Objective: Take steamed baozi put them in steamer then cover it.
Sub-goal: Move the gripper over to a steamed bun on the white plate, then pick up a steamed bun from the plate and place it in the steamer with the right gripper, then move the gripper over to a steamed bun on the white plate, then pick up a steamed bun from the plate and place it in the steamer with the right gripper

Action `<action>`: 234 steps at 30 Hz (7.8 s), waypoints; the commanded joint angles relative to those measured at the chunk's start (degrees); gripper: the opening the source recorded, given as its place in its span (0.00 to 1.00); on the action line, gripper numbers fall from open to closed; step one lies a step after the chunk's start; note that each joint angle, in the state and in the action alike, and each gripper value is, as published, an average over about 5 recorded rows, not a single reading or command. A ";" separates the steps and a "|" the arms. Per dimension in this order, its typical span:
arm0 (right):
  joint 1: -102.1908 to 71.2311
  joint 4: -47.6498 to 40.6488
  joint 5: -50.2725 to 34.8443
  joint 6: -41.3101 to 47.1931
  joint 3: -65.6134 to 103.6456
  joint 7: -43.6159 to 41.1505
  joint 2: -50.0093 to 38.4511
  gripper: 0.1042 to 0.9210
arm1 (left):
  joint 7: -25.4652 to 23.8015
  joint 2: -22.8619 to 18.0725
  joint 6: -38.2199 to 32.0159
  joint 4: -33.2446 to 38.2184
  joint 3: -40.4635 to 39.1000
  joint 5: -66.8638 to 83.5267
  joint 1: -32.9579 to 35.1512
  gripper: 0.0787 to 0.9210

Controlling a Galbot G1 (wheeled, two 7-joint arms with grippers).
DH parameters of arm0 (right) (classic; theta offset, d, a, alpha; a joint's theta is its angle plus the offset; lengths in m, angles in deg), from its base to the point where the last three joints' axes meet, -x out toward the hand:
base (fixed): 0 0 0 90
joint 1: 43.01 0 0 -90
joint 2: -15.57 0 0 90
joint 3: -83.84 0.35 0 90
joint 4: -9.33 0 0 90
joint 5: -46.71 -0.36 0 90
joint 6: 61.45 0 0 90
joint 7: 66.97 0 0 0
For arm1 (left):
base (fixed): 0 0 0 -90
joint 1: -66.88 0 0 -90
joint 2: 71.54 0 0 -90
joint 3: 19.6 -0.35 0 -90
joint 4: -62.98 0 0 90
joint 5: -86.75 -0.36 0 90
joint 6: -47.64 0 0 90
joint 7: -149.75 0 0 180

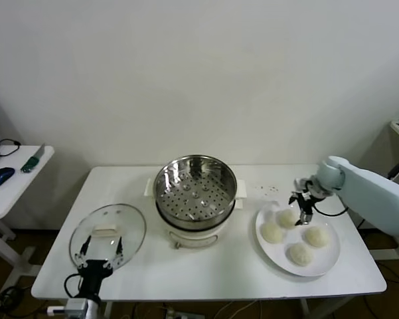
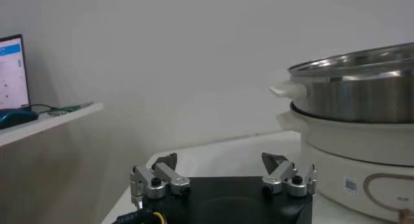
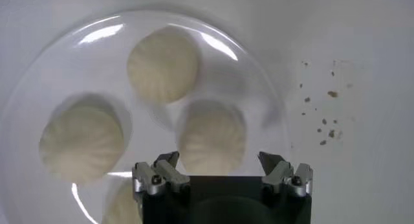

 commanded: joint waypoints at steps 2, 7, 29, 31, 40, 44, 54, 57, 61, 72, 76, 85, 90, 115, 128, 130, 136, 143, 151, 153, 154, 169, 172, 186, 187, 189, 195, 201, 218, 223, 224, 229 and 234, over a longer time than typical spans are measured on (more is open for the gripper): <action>-0.15 -3.48 0.86 -0.08 -2.25 -0.50 3.76 0.88 | 0.01 0.27 0.97 0.27 0.23 -0.42 -0.27 0.88; -0.84 -5.03 2.66 -0.76 -1.68 -1.28 4.62 0.88 | -0.02 0.22 1.26 0.06 0.09 -0.85 -0.45 0.88; 6.58 -3.02 0.88 -5.76 -4.86 -1.76 3.72 0.76 | -0.01 0.35 1.56 0.37 0.18 -1.34 0.08 0.88; 11.93 -1.38 0.47 -9.50 -8.26 -2.23 3.90 0.76 | 0.01 0.43 1.55 0.38 0.12 -1.34 0.22 0.88; 35.72 3.04 -2.71 -23.02 -23.94 -4.76 11.12 0.76 | 0.09 0.45 1.57 0.69 -0.15 -1.41 0.62 0.88; 40.49 3.65 -2.12 -28.75 -25.84 -4.67 16.12 0.76 | 0.12 0.54 1.59 0.72 -0.16 -1.36 0.91 0.88; 36.79 4.52 10.83 -37.91 -19.62 -3.94 30.06 0.76 | 0.34 1.04 1.81 0.14 -0.61 -1.36 1.03 0.88; 33.20 2.94 15.89 -39.58 -17.46 -3.54 33.49 0.76 | 0.40 1.59 1.96 0.31 -0.57 -1.34 1.15 0.88; 27.52 -1.16 23.63 -42.57 -13.59 -2.39 37.94 0.76 | 0.45 2.42 2.25 0.78 -0.30 -1.19 1.15 0.88; 16.67 -10.23 37.22 -45.58 -9.11 0.94 44.13 0.76 | 0.65 3.27 2.43 1.13 -0.10 -0.95 1.40 0.88; 14.04 -13.21 41.30 -46.41 -7.02 1.70 45.53 0.77 | 0.77 3.39 2.48 0.84 -0.26 -0.97 1.27 0.88; 12.51 -15.74 40.94 -45.61 -7.14 1.13 46.04 0.77 | 1.08 3.38 2.51 0.65 -0.19 -0.97 1.26 0.88; 13.12 -15.46 38.34 -44.26 -7.74 -0.04 45.57 0.79 | 1.23 3.41 2.59 0.65 -0.19 -0.98 1.28 0.88; 44.74 20.96 -20.11 -0.67 -32.74 2.77 10.21 0.88 | 1.60 3.03 3.53 3.09 -1.38 -1.24 1.77 0.88; 35.78 29.12 -25.57 12.88 -34.99 1.99 -10.69 0.88 | 1.60 2.84 3.51 3.53 -1.89 -1.01 2.27 0.88; 31.05 27.98 -22.80 12.89 -32.45 1.75 -11.75 0.88 | 1.61 2.86 3.46 3.60 -1.85 -0.95 2.46 0.88; 19.03 24.88 -17.20 12.16 -25.46 2.44 -12.04 0.88 | 1.64 2.99 3.51 3.90 -1.41 0.19 3.19 0.88; 9.84 21.65 -15.22 11.21 -20.39 6.64 -8.83 0.88 | 1.71 3.01 3.45 3.54 -0.74 1.19 3.80 0.88; 5.89 16.82 -14.96 10.68 -17.12 8.21 -3.69 0.88 | 1.79 2.64 3.35 3.23 -0.56 1.82 4.47 0.88; 4.93 15.65 -14.76 10.41 -16.15 8.49 -2.73 0.88 | 1.78 2.62 3.45 3.21 -0.49 2.54 4.72 0.88; 4.62 15.28 -14.71 10.33 -15.82 8.60 -2.38 0.88 | 1.77 2.63 3.52 3.20 -0.46 2.86 4.83 0.88; 3.72 12.80 -13.97 9.81 -14.45 8.52 -0.06 0.88 | 1.79 2.56 3.61 3.21 -0.52 3.65 5.09 0.88; 4.12 12.58 -14.27 9.73 -14.40 8.18 -0.10 0.86 | 1.79 2.54 3.56 3.19 -0.58 3.59 5.13 0.88; 8.96 14.28 -17.66 9.69 -17.24 7.58 -1.92 0.69 | 1.84 2.53 3.36 3.60 -0.54 3.54 5.77 0.88; 10.41 14.65 -18.74 9.66 -17.95 7.95 -2.38 0.69 | 1.84 2.54 3.35 3.69 -0.55 3.54 5.88 0.88; 14.23 15.45 -21.41 9.50 -20.21 8.59 -3.35 0.68 | 1.84 2.54 3.37 4.03 -0.55 3.57 6.15 0.88; 33.50 16.01 -31.56 7.18 -32.28 7.95 -2.82 0.69 | 1.80 2.45 3.47 4.68 -1.11 3.57 6.33 0.88; 48.14 14.94 -44.15 5.45 -42.60 7.33 3.90 0.69 | 1.77 2.34 3.32 4.29 -1.97 3.42 6.26 0.88; 41.49 8.69 -52.60 9.93 -36.33 9.84 31.93 0.69 | 3.14 3.03 4.55 5.46 -3.29 1.07 5.67 0.88; 35.20 4.55 -50.32 10.62 -33.51 10.46 36.85 0.69 | 3.26 3.35 4.80 6.50 -3.07 1.14 5.95 0.88; 34.04 3.61 -49.50 10.63 -33.08 10.46 37.50 0.69 | 3.27 3.40 4.78 6.51 -3.02 1.14 6.03 0.88; 28.29 -1.02 -45.84 10.43 -31.93 10.10 40.38 0.70 | 3.25 3.36 4.92 6.54 -2.77 1.19 6.44 0.88; 26.02 -2.68 -44.51 10.10 -32.75 9.60 41.32 0.70 | 3.18 3.39 5.10 6.90 -2.27 1.20 6.71 0.88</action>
